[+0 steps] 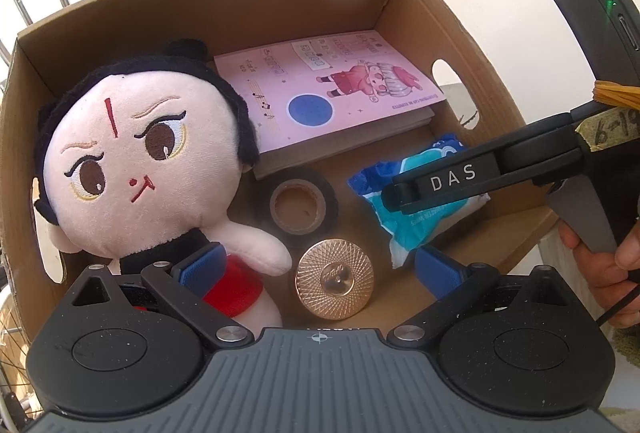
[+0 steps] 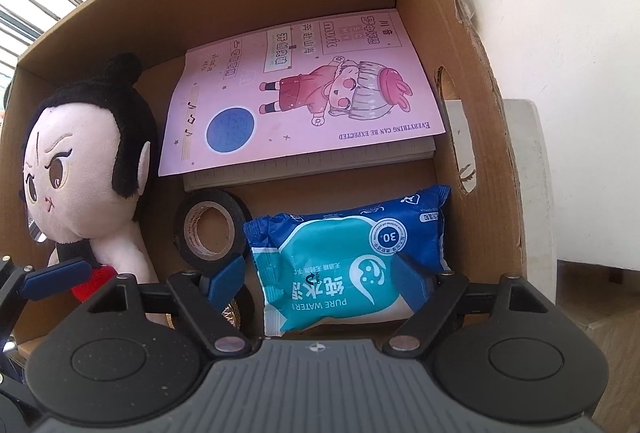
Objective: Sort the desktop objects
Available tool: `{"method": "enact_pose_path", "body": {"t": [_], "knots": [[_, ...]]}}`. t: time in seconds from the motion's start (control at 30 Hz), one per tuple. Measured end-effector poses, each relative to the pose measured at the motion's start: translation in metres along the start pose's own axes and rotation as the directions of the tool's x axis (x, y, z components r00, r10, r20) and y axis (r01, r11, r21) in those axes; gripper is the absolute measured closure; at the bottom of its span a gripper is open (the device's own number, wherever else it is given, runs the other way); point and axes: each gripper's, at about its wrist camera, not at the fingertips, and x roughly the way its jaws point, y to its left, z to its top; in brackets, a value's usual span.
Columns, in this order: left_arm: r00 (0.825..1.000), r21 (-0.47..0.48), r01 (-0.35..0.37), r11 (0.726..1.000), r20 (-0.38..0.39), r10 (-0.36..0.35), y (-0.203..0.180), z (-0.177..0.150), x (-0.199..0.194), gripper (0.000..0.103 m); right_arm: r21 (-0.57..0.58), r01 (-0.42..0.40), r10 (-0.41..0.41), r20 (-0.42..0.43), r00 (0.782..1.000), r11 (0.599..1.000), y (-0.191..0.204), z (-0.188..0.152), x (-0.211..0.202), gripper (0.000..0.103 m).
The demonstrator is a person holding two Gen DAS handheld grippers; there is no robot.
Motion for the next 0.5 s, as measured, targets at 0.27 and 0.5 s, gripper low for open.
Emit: {"method": "enact_pose_path", "body": {"t": [0.27, 0.5], "knots": [[1.000, 0.001, 0.010, 1.000, 0.000, -0.010, 0.000, 0.002, -0.002, 0.002, -0.002, -0.011, 0.011, 0.021, 1.000, 1.000, 0.012, -0.001, 0.001, 0.020], [1.000, -0.003, 0.013, 1.000, 0.004, -0.013, 0.000, -0.001, -0.002, 0.002, -0.008, -0.021, 0.021, 0.032, 0.999, 1.000, 0.019, -0.003, 0.000, 0.021]]}}
